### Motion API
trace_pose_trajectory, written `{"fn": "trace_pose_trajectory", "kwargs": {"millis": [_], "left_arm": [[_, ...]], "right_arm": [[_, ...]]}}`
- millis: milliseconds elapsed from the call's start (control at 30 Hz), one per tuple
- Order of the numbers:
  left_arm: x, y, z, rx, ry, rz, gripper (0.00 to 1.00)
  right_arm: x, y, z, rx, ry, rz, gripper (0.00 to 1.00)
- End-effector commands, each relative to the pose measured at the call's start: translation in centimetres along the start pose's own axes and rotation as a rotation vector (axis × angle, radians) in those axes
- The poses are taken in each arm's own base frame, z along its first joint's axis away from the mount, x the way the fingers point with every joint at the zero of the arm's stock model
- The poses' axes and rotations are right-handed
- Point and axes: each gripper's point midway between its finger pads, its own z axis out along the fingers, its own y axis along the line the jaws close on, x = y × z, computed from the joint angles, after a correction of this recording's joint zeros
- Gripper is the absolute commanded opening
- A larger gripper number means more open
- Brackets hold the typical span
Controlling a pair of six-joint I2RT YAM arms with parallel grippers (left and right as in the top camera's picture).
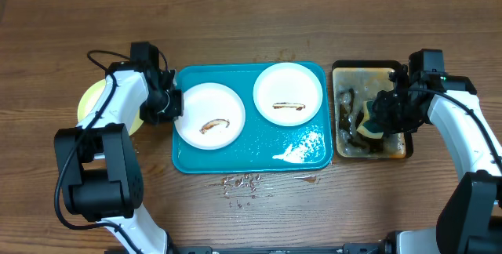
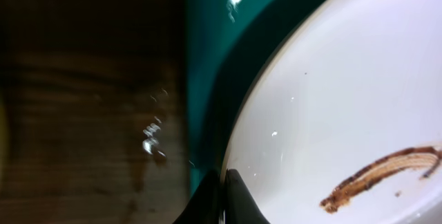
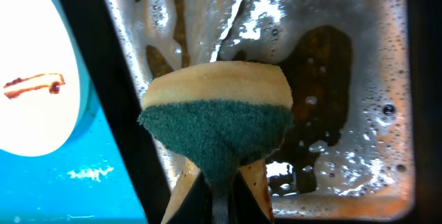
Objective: Clean dirty plates on tray and stack at the side
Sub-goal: 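Move left gripper to the left white plate rim and grip it, then dip the sponge in the soapy water with the right gripper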
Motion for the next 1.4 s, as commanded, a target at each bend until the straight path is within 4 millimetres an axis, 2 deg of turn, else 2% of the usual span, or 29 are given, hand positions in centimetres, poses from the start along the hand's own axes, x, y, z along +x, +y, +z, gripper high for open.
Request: {"fn": "trace_pose_trajectory", "kwargs": {"millis": [0, 100, 200, 400, 700, 833, 967, 1233, 1367], "left_arm": [[1.4, -2.5, -0.2, 0.130, 0.063, -0.050, 0.04], [3.2, -2.4, -0.4, 0.122, 0.138, -0.079, 0.04], [3.9, -2.3, -0.5, 0.108, 0.166, -0.101, 0.04], [3.9, -1.9, -0.4, 0.089, 0.164, -0.118, 0.04], [4.0, -2.0, -0.5, 0.090, 0.171, -0.119, 0.04], [4.0, -2.0, -0.5, 0.090, 0.171, -0.119, 0.04], [4.0, -2.1, -0.5, 0.096, 0.172, -0.120, 0.04], [4.0, -2.1, -0.5, 0.096, 0.172, -0.120, 0.04], [4.0, -2.1, -0.5, 0.096, 0.171, -0.119, 0.04]], "right_arm": [[-1.0, -0.6, -0.8, 0.052, -0.054, -0.017, 0.04], [-1.7, -0.9, -0.8, 0.069, -0.080, -0.021, 0.04], [-2.1, -0.8, -0.4, 0.067, -0.087, -0.025, 0.04], [-1.6, -1.4, 2.1, 0.064, -0.051, -0.016, 0.04], [-0.7, -2.8, 7.0, 0.080, 0.029, 0.023, 0.04], [-0.6, -2.5, 7.9, 0.054, 0.049, 0.040, 0.04], [-1.4, -0.6, 6.4, -0.026, 0.054, 0.038, 0.04], [-5.0, 2.2, -0.9, -0.055, -0.057, -0.002, 0.04], [-5.1, 2.5, -3.0, -0.044, -0.107, -0.024, 0.04]]}}
